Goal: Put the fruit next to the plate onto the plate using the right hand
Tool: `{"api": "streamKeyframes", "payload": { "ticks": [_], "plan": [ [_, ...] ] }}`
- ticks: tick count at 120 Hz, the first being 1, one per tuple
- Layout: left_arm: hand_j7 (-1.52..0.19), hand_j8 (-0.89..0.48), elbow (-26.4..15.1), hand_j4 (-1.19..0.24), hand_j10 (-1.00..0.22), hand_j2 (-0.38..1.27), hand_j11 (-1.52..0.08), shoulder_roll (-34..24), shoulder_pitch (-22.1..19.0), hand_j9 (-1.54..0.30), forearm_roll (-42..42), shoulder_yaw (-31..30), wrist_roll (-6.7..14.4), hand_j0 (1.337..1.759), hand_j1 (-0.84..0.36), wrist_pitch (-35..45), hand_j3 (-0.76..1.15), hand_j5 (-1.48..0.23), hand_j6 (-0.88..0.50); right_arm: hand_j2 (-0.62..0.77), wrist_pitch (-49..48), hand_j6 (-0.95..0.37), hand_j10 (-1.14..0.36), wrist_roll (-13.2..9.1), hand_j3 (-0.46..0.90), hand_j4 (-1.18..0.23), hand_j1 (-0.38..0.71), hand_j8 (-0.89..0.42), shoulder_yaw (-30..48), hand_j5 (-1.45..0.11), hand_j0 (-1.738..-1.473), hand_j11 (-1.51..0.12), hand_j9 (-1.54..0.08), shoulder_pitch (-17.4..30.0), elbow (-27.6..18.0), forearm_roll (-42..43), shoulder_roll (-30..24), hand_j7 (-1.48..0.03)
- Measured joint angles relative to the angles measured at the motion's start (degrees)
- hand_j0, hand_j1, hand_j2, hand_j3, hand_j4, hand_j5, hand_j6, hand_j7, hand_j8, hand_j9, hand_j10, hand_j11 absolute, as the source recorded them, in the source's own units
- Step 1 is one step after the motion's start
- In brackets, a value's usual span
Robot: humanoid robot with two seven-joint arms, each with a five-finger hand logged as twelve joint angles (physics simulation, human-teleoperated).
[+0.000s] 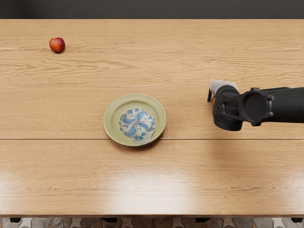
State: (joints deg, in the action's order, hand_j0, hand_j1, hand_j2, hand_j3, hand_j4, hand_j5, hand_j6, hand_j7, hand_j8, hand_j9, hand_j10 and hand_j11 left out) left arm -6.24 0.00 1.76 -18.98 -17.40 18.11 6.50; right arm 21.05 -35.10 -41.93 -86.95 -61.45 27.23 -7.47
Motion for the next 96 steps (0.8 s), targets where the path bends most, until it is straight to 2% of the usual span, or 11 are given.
{"api": "streamKeyframes", "payload": {
  "ticks": [12, 35, 53, 96],
  "plan": [
    [-0.02, -0.02, 0.0, -0.02, -0.02, 0.0, -0.02, 0.0, -0.08, -0.02, 0.0, 0.0, 0.0, 1.658, 0.33, 0.0, 0.0, -0.02, -0.02, 0.08, -0.09, -0.5, -0.53, 0.0, 0.0, -0.75, 0.22, -0.35, 0.02, -1.01, -1.646, -1.03, -1.02, 0.02, 0.02, 0.04, 0.07, -0.99],
    [-0.02, -0.02, 0.0, -0.02, -0.02, 0.0, -0.02, 0.0, -0.02, -0.02, 0.0, 0.01, -0.01, 1.658, 0.33, 0.0, 0.0, -0.02, -0.02, 0.26, -0.16, -0.51, -0.54, 0.07, 0.0, -0.82, 0.25, -0.33, 0.11, -1.1, -1.647, -1.14, -1.12, 0.0, 0.02, 0.06, 0.12, -1.08],
    [-0.02, -0.02, 0.0, -0.02, -0.02, 0.0, -0.02, 0.0, 0.0, -0.02, 0.0, 0.01, 0.0, 1.658, 0.33, 0.0, 0.0, -0.02, -0.02, 0.13, -0.14, -0.52, -0.55, 0.15, 0.0, -0.84, 0.19, -0.34, 0.98, -1.12, -1.647, -1.19, -1.15, -1.39, -0.33, -0.54, -0.02, -1.11],
    [-0.02, -0.02, 0.0, -0.02, -0.02, 0.0, -0.02, 0.0, 0.0, -0.02, 0.0, 0.01, -0.01, 1.658, 0.33, 0.0, 0.0, -0.02, -0.02, 0.11, -1.48, -0.53, -0.56, 0.08, 0.0, -0.86, 0.17, -0.35, 5.09, -1.13, -1.644, -1.2, -1.16, -6.22, -1.99, -1.07, 0.07, -1.13]
  ]
}}
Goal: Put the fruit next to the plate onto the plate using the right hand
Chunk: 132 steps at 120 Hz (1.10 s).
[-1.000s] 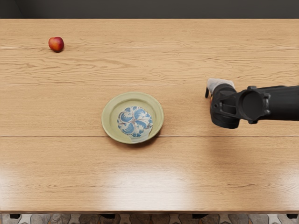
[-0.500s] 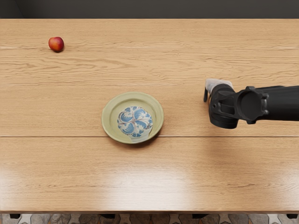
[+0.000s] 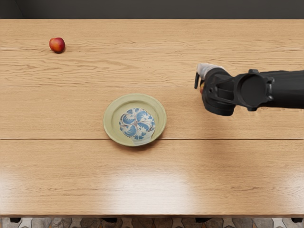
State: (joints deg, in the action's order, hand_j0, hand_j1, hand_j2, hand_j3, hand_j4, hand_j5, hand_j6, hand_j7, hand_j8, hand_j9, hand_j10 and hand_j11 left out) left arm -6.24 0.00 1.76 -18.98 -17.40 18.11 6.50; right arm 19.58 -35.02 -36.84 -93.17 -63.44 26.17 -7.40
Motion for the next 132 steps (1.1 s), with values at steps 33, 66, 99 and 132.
{"api": "streamKeyframes", "payload": {
  "ticks": [33, 66, 99, 132],
  "plan": [
    [-0.02, -0.02, 0.0, -0.02, -0.02, 0.0, -0.02, 0.0, -0.81, -0.02, 0.0, 0.0, 0.01, 1.658, 0.33, 0.0, 0.0, -0.02, -0.02, 0.14, -1.91, -0.52, -0.55, 0.06, 0.0, -0.86, 0.18, -0.34, 4.68, -1.16, -1.645, -1.21, -1.17, -3.32, -1.1, -0.22, 3.37, -1.13],
    [-0.02, -0.02, 0.0, -0.02, -0.02, 0.0, -0.02, 0.0, -2.46, -0.02, 0.0, 0.0, 0.0, 1.658, 0.33, 0.0, 0.0, -0.02, -0.02, 0.12, -3.12, -0.52, -0.54, 0.04, 0.0, -0.85, 0.18, -0.33, 8.88, -1.17, -1.646, -1.21, -1.18, -4.26, -0.83, -0.26, 6.99, -1.13],
    [-0.02, -0.02, 0.0, -0.02, -0.02, 0.0, -0.02, 0.0, -2.46, -0.02, 0.01, 0.0, 0.0, 1.658, 0.33, 0.0, 0.0, -0.02, -0.02, 0.1, -3.05, -0.53, -0.56, -0.04, 0.0, -0.87, 0.17, -0.36, 11.81, -1.14, -1.643, -1.2, -1.16, -4.16, -0.04, 0.04, 7.41, -1.13],
    [-0.02, -0.02, 0.0, -0.02, -0.02, 0.0, -0.02, 0.0, -2.46, -0.02, 0.0, -0.01, 0.0, 1.658, 0.33, 0.0, 0.0, -0.02, -0.02, 0.12, -3.1, -0.54, -0.56, -0.06, 0.0, -0.87, 0.17, -0.36, 15.13, -1.12, -1.643, -1.19, -1.15, -0.57, 0.31, 0.15, 7.41, -1.13]
  ]
}}
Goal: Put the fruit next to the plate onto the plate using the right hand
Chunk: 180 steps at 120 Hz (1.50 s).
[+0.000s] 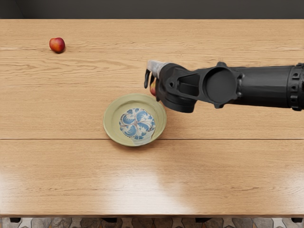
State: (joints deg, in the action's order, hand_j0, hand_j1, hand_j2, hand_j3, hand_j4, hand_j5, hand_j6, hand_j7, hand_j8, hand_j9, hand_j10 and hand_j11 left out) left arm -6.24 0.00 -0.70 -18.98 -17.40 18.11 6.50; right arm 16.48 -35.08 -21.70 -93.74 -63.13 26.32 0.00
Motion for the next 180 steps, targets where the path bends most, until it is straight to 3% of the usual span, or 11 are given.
{"api": "streamKeyframes", "payload": {
  "ticks": [31, 65, 95, 97, 111, 127, 140, 149, 165, 180],
  "plan": [
    [-0.02, -0.02, 0.0, -0.02, -0.02, 0.0, -0.02, 0.0, -1.48, -0.02, 0.0, 0.01, 0.0, 1.658, 0.33, 0.0, 0.0, -0.02, -0.02, 0.22, -0.02, -0.51, -0.53, 0.05, 0.0, -0.87, 0.23, -0.33, 2.24, -1.13, -1.645, -1.18, -1.15, 1.87, -1.82, -0.15, 0.0, -1.13],
    [-0.02, -0.02, 0.0, -0.02, -0.02, 0.0, -0.02, 0.0, -1.53, -0.02, 0.0, 0.0, 0.0, 1.658, 0.33, 0.0, 0.0, -0.02, -0.02, 0.24, -1.47, -0.5, -0.52, 0.07, 0.0, -0.87, 0.25, -0.32, 6.36, -1.14, -1.645, -1.18, -1.15, 2.17, -2.66, 2.1, 0.0, -1.13],
    [-0.02, -0.02, 0.0, -0.02, -0.02, 0.0, -0.02, 0.0, -3.6, -0.02, 0.0, 0.0, 0.0, 1.658, 0.33, 0.0, 0.0, -0.02, -0.02, 0.25, -1.9, -0.5, -0.52, 0.07, 0.0, -0.87, 0.25, -0.32, 8.16, -1.14, -1.645, -1.18, -1.14, 2.56, -6.16, 1.95, 0.0, -1.13],
    [-0.02, -0.02, 0.0, -0.02, -0.02, 0.0, -0.02, 0.0, -3.6, -0.02, 0.0, 0.0, 0.0, 1.658, 0.33, 0.0, 0.0, -0.02, -0.02, 0.19, -1.89, -0.5, -0.52, 0.07, 0.0, -0.83, 0.22, -0.31, 8.25, -1.09, -1.645, -1.12, -1.09, 2.56, -6.26, 2.0, 0.0, -1.08],
    [-0.02, -0.02, 0.0, -0.02, -0.02, 0.0, -0.02, 0.0, -3.6, -0.02, 0.0, 0.0, 0.0, 1.658, 0.33, 0.0, 0.0, -0.02, -0.02, 0.11, -1.94, -0.28, -0.29, 0.08, 0.0, -0.47, -0.02, -0.18, 8.67, -0.61, -1.651, -0.63, -0.62, 2.59, -6.68, 2.4, 0.0, -0.61],
    [-0.02, -0.02, 0.0, -0.02, -0.02, 0.0, -0.02, 0.0, -3.6, -0.02, -0.01, 0.0, 0.0, 1.658, 0.33, 0.0, 0.0, -0.02, -0.02, 0.06, -1.93, -0.15, -0.15, 0.08, 0.0, -0.24, -0.18, -0.09, 8.84, -0.32, -1.654, -0.33, -0.32, 2.58, -6.85, 2.58, 0.0, -0.32],
    [-0.02, -0.02, 0.0, -0.02, -0.02, 0.0, -0.02, 0.0, -3.05, -0.02, 0.0, 0.0, 0.0, 1.658, 0.33, 0.0, 0.0, -0.02, -0.02, 0.03, -2.47, -0.09, -0.09, 0.08, 0.0, -0.14, -0.25, -0.06, 10.06, -0.19, -1.656, -0.19, -0.19, 2.56, -6.63, 1.77, 0.0, -0.19],
    [-0.02, -0.02, 0.0, -0.02, -0.02, 0.0, -0.02, 0.0, -2.75, -0.02, -0.01, 0.0, 0.01, 1.658, 0.33, 0.0, 0.0, -0.02, -0.02, 0.02, -4.76, -0.06, -0.06, 0.08, 0.0, -0.1, -0.28, -0.04, 14.96, -0.13, -1.657, -0.13, -0.13, 4.81, -4.96, -0.4, 0.0, -0.13],
    [-0.02, -0.02, 0.0, -0.02, -0.02, 0.0, -0.02, 0.0, -2.81, -0.02, -0.01, 0.0, 0.01, 1.658, 0.33, 0.0, 0.0, -0.02, -0.02, 0.01, -17.08, -0.03, -0.03, 0.08, 0.0, -0.05, -0.31, -0.02, 27.06, -0.07, -1.657, -0.07, -0.07, 10.48, -0.34, -6.29, 0.0, -0.07],
    [-0.02, -0.02, 0.0, -0.02, -0.02, 0.0, -0.02, 0.0, -2.73, -0.02, -0.01, 0.0, 0.0, 1.658, 0.33, 0.0, 0.0, -0.02, -0.02, 0.01, -36.77, -0.02, -0.02, 0.08, 0.0, -0.03, -0.33, -0.01, 38.86, -0.04, -1.658, -0.04, -0.04, 15.64, 6.42, -16.52, 0.0, -0.04]
  ]
}}
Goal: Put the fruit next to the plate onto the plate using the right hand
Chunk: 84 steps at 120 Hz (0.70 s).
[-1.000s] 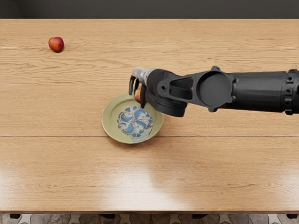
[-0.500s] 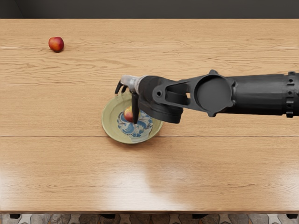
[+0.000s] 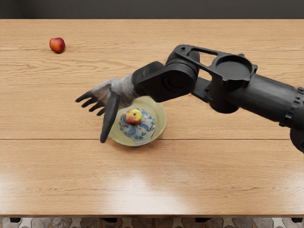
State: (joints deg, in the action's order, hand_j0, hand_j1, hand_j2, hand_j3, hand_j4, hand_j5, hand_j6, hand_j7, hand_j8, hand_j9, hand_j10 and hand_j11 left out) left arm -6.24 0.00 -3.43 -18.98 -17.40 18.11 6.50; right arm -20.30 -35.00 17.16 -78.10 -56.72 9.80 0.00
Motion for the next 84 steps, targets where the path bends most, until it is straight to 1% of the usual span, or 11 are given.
{"api": "streamKeyframes", "payload": {
  "ticks": [8, 15, 25, 33, 39, 48, 61, 84],
  "plan": [
    [-0.02, -0.02, 0.0, -0.02, -0.02, 0.0, -0.02, 0.0, 0.0, -0.02, 0.0, 0.0, 0.0, 1.658, 0.33, 0.0, 0.0, -0.02, -0.02, 0.0, -6.57, -0.01, -0.01, 0.0, 0.0, -0.02, -0.34, -0.01, 3.54, -0.03, -1.658, -0.03, -0.03, 2.31, 2.34, -4.51, 0.0, -0.03],
    [-0.02, -0.02, 0.0, -0.02, -0.02, 0.0, -0.02, 0.0, 0.41, -0.02, 0.0, 0.0, 0.01, 1.658, 0.33, 0.0, 0.0, -0.02, -0.02, 0.0, -10.06, -0.01, -0.01, 0.0, 0.0, -0.02, -0.34, -0.01, 6.56, -0.02, -1.658, -0.02, -0.02, 5.1, 3.41, -6.72, 0.0, -0.02],
    [-0.02, -0.02, 0.0, -0.02, -0.02, 0.0, -0.02, 0.0, 3.32, -0.02, 0.0, 0.0, 0.0, 1.658, 0.33, 0.0, 0.0, -0.02, -0.02, 0.0, -12.62, -0.01, -0.01, 0.0, 0.0, -0.01, -0.34, 0.0, 8.94, -0.01, -1.658, -0.01, -0.01, 8.3, 4.12, -10.23, -0.01, -0.01],
    [-0.02, -0.02, 0.0, -0.02, -0.02, 0.0, -0.02, 0.0, 3.78, -0.02, 0.0, 0.0, 0.0, 1.658, 0.33, 0.0, 0.0, -0.02, -0.02, 0.0, -13.61, 0.0, 0.0, 0.0, 0.0, -0.01, -0.34, 0.0, 9.84, -0.01, -1.658, -0.01, -0.01, 10.56, 4.33, -11.98, -0.85, -0.01],
    [-0.02, -0.02, 0.0, -0.02, -0.02, 0.0, -0.02, 0.0, 3.78, -0.02, 0.0, 0.0, 0.0, 1.658, 0.33, 0.0, 0.0, -0.02, -0.02, 0.0, -14.03, 0.0, 0.0, 0.0, 0.0, -0.01, -0.35, 0.0, 10.29, -0.01, -1.658, -0.01, -0.01, 12.81, 4.43, -13.63, -2.63, -0.01],
    [-0.02, -0.02, 0.0, -0.02, -0.02, 0.0, -0.02, 0.0, 3.78, -0.02, 0.01, 0.0, 0.0, 1.658, 0.33, 0.0, 0.0, -0.02, -0.02, 0.0, -14.38, 0.0, 0.0, 0.0, 0.0, 0.0, -0.35, 0.0, 10.51, -0.01, -1.658, -0.01, -0.01, 15.96, 4.5, -16.3, -6.47, -0.01],
    [-0.02, -0.02, 0.0, -0.02, -0.02, 0.0, -0.02, 0.0, 3.78, -0.02, 0.01, 0.0, 0.0, 1.658, 0.33, 0.0, 0.0, -0.02, -0.02, 0.0, -14.6, 0.0, 0.0, 0.0, 0.0, 0.0, -0.35, 0.0, 10.57, 0.0, -1.658, 0.0, 0.0, 18.88, 4.51, -18.54, -12.88, 0.0],
    [-0.02, -0.02, 0.0, -0.02, -0.02, 0.0, -0.02, 0.0, 3.78, -0.02, 0.01, 0.01, 0.0, 1.658, 0.33, 0.0, 0.0, -0.02, -0.02, 0.0, -14.7, 0.0, 0.0, 0.0, 0.0, 0.0, -0.35, 0.0, 9.9, 0.0, -1.658, 0.0, 0.0, 22.28, 4.55, -25.65, -28.97, 0.0]
  ]
}}
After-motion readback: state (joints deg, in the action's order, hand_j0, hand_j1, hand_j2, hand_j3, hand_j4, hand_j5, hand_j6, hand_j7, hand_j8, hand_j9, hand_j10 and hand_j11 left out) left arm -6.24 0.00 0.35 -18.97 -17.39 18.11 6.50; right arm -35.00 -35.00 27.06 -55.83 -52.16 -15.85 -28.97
